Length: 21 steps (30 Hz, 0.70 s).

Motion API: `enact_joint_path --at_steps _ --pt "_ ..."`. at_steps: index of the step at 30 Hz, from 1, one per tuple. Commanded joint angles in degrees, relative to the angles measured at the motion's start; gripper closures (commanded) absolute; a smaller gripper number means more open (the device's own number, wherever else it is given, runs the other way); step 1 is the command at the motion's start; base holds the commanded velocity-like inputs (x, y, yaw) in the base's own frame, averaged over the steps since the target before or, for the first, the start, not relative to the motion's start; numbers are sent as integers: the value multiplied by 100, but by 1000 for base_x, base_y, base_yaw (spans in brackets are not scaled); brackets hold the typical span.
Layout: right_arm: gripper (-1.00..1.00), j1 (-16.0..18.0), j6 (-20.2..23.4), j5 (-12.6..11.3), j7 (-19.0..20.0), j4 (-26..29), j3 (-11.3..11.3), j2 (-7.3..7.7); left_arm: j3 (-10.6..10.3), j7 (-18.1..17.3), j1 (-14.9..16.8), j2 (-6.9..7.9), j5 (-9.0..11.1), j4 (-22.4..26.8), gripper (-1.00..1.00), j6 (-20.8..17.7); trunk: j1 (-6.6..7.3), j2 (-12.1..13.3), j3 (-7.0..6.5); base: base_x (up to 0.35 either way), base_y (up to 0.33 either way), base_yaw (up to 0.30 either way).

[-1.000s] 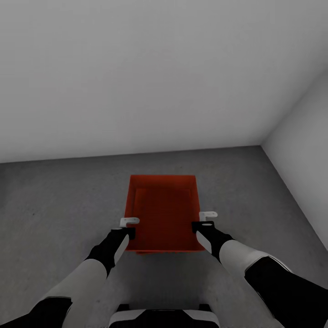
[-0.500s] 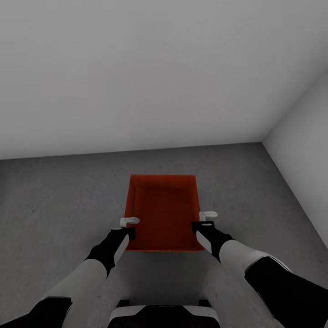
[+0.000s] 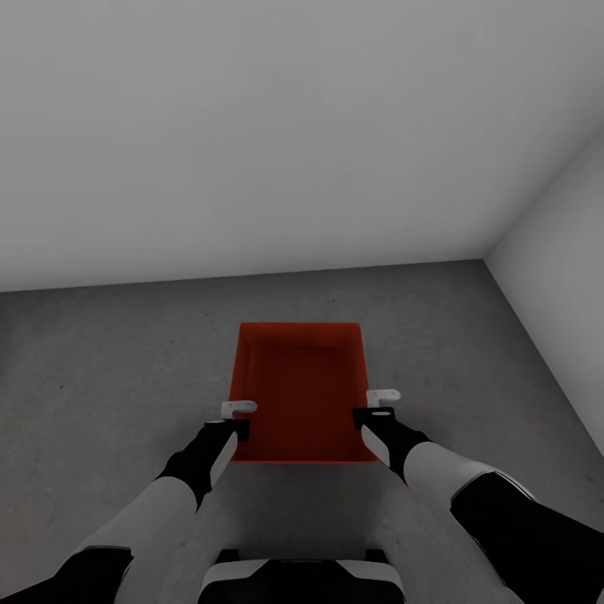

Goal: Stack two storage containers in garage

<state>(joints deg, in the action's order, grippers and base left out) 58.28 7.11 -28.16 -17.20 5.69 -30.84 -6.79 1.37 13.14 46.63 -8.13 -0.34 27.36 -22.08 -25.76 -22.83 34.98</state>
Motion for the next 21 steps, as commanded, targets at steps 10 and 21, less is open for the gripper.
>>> enact_joint_path --at_steps 10,21 --pt "100 -1 36 -137 -38 -14 -342 2 -58 13 4 -5 95 85 100 -7 -3 -9 8 0 0 0" --pt "100 -1 41 -137 -38 -16 -343 2 -58 14 4 -5 95 85 100 -7 -3 -9 8 0 0 0"
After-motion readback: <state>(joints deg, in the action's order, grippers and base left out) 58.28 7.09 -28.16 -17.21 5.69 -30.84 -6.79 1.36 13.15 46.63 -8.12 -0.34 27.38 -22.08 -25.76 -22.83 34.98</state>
